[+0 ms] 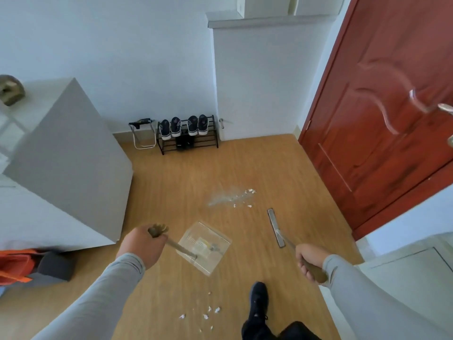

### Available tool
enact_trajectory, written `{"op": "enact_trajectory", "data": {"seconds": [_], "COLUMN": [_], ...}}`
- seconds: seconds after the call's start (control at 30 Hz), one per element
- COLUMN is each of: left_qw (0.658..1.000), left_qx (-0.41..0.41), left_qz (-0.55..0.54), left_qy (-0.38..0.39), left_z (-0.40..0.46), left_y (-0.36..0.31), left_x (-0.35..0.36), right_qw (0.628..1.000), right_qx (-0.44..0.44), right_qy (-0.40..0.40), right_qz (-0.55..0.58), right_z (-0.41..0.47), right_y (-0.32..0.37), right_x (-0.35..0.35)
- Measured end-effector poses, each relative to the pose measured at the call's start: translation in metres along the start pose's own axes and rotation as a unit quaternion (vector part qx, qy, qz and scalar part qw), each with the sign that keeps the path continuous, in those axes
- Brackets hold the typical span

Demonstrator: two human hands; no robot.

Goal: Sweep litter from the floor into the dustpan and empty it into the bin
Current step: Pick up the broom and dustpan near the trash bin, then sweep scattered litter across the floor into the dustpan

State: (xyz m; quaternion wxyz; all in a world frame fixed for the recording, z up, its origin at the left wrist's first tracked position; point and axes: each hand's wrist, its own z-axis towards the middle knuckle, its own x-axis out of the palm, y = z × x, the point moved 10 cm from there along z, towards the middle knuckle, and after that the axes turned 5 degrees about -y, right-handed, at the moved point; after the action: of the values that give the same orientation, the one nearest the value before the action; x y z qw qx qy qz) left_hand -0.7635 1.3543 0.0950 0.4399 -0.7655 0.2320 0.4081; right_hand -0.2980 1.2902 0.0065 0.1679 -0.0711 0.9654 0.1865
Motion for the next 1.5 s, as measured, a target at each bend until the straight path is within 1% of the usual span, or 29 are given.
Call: {"op": "enact_trajectory", "data": {"seconds": [0.13, 0.2, 0.43, 0.63, 0.7, 0.77, 0.83, 0.97, 1.07, 1.13, 1.17, 1.23, 1.3, 1.33, 1.37, 1.43, 1.5], "left_qw": [1.000, 1.000, 1.000, 1.000, 1.000, 0.998, 0.998, 0.997, 0.996, 0.996, 0.996, 0.995, 0.993, 0.993, 0.992, 0.992, 0.993], "left_qx": [-0.008, -0.013, -0.014, -0.021, -0.018, -0.045, -0.031, -0.033, -0.032, -0.039, -0.040, -0.045, -0.048, -0.044, -0.043, -0.040, -0.038], "left_qz": [0.009, 0.001, 0.001, 0.011, 0.018, 0.008, 0.017, 0.040, 0.049, 0.047, 0.050, 0.066, 0.078, 0.083, 0.089, 0.095, 0.087], "left_qy": [-0.023, -0.020, -0.012, 0.006, 0.018, 0.032, 0.053, 0.060, 0.067, 0.067, 0.067, 0.065, 0.068, 0.068, 0.072, 0.076, 0.076], "left_z": [0.043, 0.060, 0.137, 0.216, 0.228, 0.282, 0.283, 0.307, 0.323, 0.334, 0.335, 0.338, 0.342, 0.345, 0.348, 0.354, 0.359], "left_y": [-0.045, -0.062, -0.092, -0.093, -0.099, -0.073, -0.085, -0.082, -0.088, -0.087, -0.086, -0.085, -0.087, -0.088, -0.089, -0.091, -0.089], "left_x": [-0.002, 0.002, 0.011, 0.013, 0.019, 0.024, 0.030, 0.031, 0.041, 0.048, 0.050, 0.053, 0.054, 0.054, 0.053, 0.051, 0.048], "right_qw": [0.999, 1.000, 0.998, 0.998, 0.998, 0.997, 0.995, 0.995, 0.995, 0.995, 0.994, 0.995, 0.996, 0.995, 0.994, 0.990, 0.981], "right_qx": [0.010, 0.012, 0.044, 0.057, 0.064, 0.064, 0.069, 0.064, 0.059, 0.060, 0.057, 0.084, 0.082, 0.095, 0.098, 0.117, 0.168], "right_qy": [0.023, 0.020, 0.021, -0.007, -0.014, -0.041, -0.047, -0.045, -0.062, -0.058, -0.056, -0.041, -0.008, 0.021, 0.033, 0.053, 0.067], "right_qz": [0.020, 0.020, 0.039, 0.016, 0.006, -0.027, -0.052, -0.065, -0.055, -0.062, -0.074, -0.047, -0.017, 0.029, 0.046, 0.052, 0.070], "right_z": [0.034, 0.051, 0.098, 0.118, 0.114, 0.137, 0.127, 0.143, 0.176, 0.206, 0.220, 0.239, 0.247, 0.244, 0.238, 0.231, 0.217], "right_y": [0.053, 0.079, 0.142, 0.201, 0.212, 0.260, 0.267, 0.305, 0.336, 0.356, 0.362, 0.361, 0.360, 0.358, 0.356, 0.343, 0.332], "right_x": [-0.023, -0.037, -0.046, -0.039, -0.037, -0.009, -0.004, 0.018, 0.022, 0.034, 0.041, 0.061, 0.088, 0.105, 0.116, 0.129, 0.131]}}
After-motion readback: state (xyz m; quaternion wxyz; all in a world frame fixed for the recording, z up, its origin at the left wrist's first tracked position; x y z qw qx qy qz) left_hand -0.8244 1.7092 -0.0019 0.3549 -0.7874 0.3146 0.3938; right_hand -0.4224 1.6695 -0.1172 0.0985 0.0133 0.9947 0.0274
